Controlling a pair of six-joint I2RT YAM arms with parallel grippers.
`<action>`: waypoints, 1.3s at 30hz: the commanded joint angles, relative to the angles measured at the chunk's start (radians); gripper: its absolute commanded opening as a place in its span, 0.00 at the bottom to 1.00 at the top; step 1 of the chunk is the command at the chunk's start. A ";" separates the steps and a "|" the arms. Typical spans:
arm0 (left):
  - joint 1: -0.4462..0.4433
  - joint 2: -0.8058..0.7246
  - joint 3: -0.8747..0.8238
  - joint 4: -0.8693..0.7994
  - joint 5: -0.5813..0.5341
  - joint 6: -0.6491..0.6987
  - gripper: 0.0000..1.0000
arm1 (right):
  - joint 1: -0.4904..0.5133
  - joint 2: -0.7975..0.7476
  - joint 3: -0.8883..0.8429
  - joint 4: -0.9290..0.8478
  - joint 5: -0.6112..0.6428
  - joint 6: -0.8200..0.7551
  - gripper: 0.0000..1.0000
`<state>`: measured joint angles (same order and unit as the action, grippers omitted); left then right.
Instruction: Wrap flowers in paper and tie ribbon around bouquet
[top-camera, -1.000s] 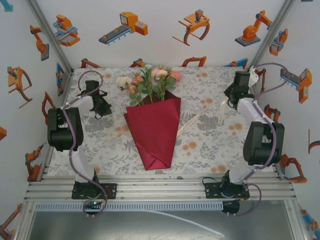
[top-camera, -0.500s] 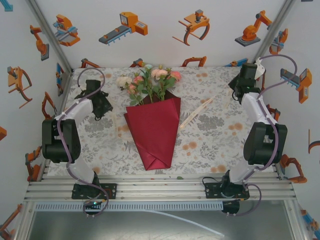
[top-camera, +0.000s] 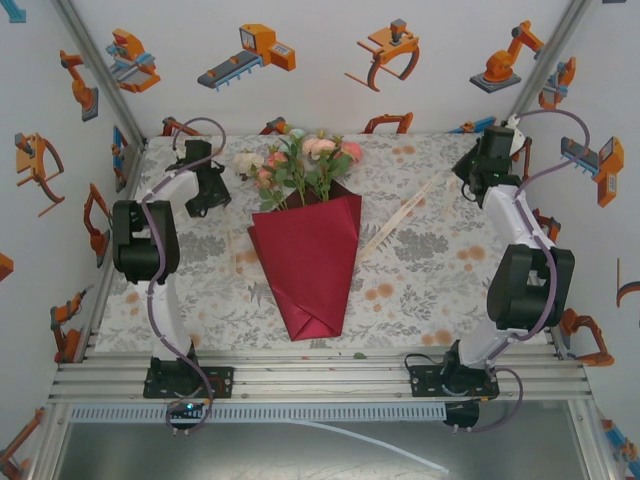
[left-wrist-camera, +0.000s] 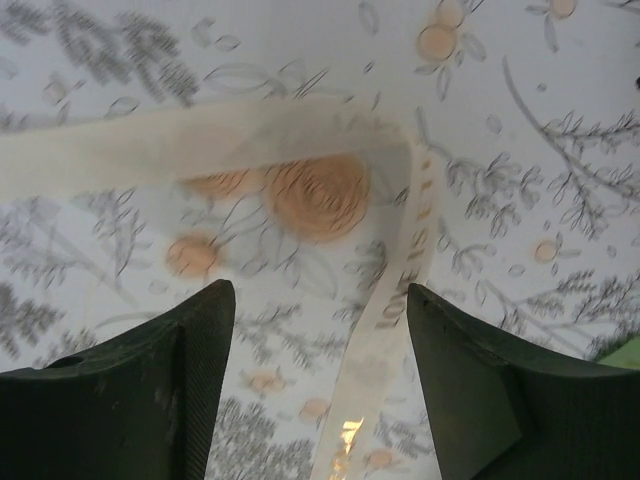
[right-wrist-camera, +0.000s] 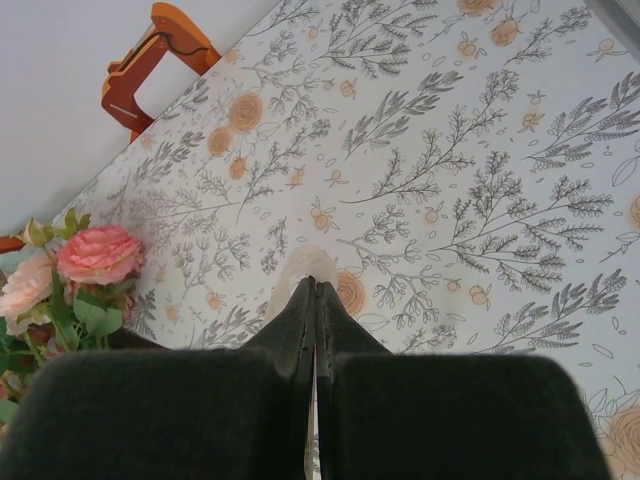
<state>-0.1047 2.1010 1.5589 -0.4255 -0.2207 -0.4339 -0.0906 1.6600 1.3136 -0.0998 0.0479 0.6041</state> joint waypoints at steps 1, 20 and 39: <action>-0.003 0.034 0.082 -0.029 0.037 0.043 0.66 | -0.005 -0.025 -0.020 0.008 -0.018 -0.007 0.00; 0.066 0.154 0.372 -0.179 0.159 -0.025 0.00 | -0.031 0.027 0.065 -0.009 0.070 -0.035 0.00; 0.001 -0.744 -0.602 0.063 0.180 -0.220 0.00 | 0.523 -0.374 -0.031 -0.196 -0.146 0.039 0.00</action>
<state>-0.0700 1.4654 1.0428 -0.3714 0.0090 -0.6014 0.3027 1.2530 1.2156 -0.2573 -0.1349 0.6502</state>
